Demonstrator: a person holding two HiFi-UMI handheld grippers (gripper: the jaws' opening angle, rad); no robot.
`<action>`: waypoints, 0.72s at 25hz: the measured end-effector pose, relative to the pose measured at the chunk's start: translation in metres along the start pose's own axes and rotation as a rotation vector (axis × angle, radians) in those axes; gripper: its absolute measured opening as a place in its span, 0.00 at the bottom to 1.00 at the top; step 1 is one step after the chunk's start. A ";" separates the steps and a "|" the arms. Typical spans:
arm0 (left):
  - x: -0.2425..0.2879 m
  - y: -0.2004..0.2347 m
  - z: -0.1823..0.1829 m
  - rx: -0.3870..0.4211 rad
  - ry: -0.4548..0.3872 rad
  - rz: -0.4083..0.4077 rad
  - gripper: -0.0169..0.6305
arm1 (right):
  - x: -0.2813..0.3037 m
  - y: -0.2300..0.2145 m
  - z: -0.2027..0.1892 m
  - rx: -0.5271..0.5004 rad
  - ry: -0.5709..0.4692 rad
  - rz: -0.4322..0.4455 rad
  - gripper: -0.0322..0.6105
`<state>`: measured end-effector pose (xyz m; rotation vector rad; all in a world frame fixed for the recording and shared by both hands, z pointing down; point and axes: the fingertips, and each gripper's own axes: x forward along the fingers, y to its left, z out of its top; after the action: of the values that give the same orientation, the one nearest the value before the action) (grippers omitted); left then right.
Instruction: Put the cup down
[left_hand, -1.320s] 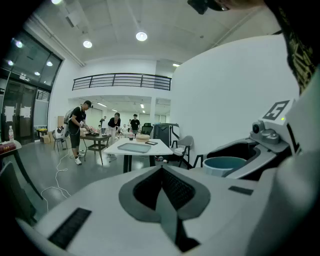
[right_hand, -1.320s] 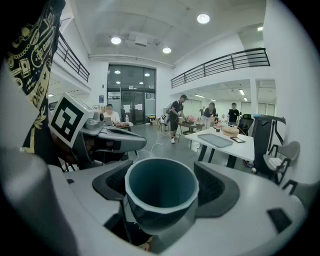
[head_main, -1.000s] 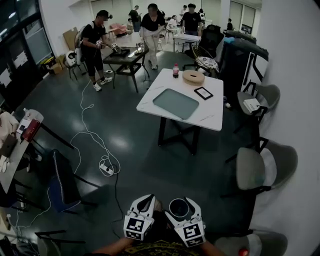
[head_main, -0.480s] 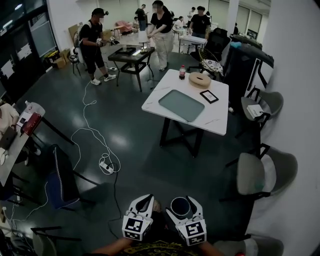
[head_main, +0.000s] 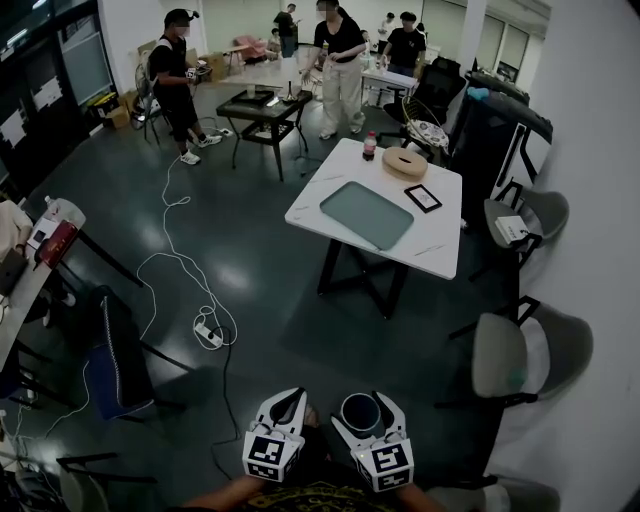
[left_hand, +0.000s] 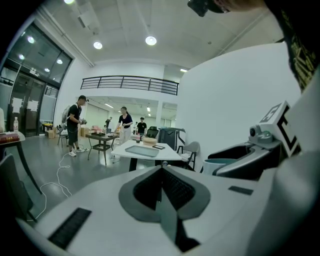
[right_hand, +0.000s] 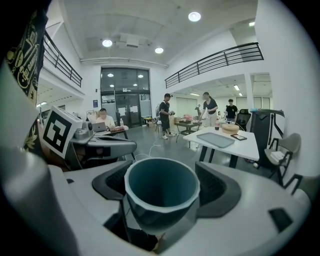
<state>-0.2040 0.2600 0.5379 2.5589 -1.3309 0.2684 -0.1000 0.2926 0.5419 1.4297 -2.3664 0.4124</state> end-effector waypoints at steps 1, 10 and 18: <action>0.003 0.002 0.000 -0.004 -0.001 -0.003 0.04 | 0.002 -0.002 0.002 -0.001 0.002 -0.005 0.66; 0.039 0.010 0.004 -0.030 -0.012 -0.038 0.04 | 0.023 -0.020 0.010 -0.002 0.023 -0.028 0.66; 0.076 0.031 0.020 -0.023 -0.012 -0.047 0.04 | 0.053 -0.043 0.031 0.006 0.039 -0.053 0.66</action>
<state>-0.1853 0.1778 0.5432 2.5728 -1.2691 0.2286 -0.0884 0.2186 0.5402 1.4702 -2.2933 0.4294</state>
